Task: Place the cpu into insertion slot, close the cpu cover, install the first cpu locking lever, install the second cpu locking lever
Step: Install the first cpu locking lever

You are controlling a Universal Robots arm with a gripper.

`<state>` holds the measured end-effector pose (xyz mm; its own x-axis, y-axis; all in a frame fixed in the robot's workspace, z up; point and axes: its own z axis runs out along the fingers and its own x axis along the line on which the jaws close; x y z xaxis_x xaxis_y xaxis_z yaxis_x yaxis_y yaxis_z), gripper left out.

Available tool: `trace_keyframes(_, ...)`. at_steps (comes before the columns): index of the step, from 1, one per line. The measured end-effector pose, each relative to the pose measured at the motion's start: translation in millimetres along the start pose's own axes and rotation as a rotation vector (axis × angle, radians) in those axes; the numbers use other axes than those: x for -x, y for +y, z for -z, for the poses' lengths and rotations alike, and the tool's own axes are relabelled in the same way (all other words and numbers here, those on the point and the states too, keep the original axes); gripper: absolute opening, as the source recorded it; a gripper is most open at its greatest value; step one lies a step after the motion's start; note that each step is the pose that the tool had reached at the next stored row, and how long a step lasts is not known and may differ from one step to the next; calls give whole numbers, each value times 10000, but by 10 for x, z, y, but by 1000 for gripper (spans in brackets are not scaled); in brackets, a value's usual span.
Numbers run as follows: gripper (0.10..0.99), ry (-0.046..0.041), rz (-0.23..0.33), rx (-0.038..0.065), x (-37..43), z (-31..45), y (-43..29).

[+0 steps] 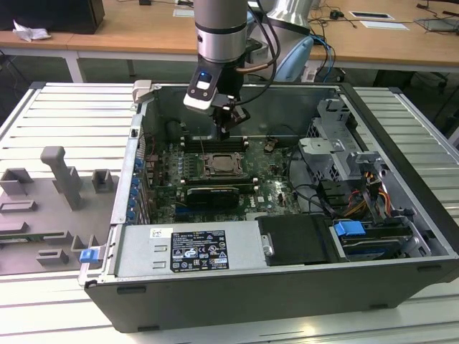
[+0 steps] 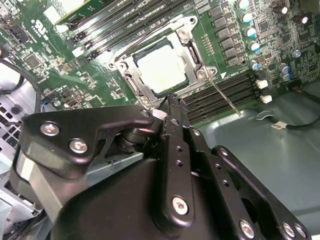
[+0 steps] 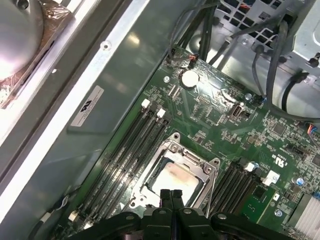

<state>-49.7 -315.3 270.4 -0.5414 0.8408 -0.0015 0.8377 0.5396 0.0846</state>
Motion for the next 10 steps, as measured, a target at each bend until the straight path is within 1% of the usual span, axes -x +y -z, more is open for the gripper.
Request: trace_keyframes(10,106,57,672,1,0,0,0)
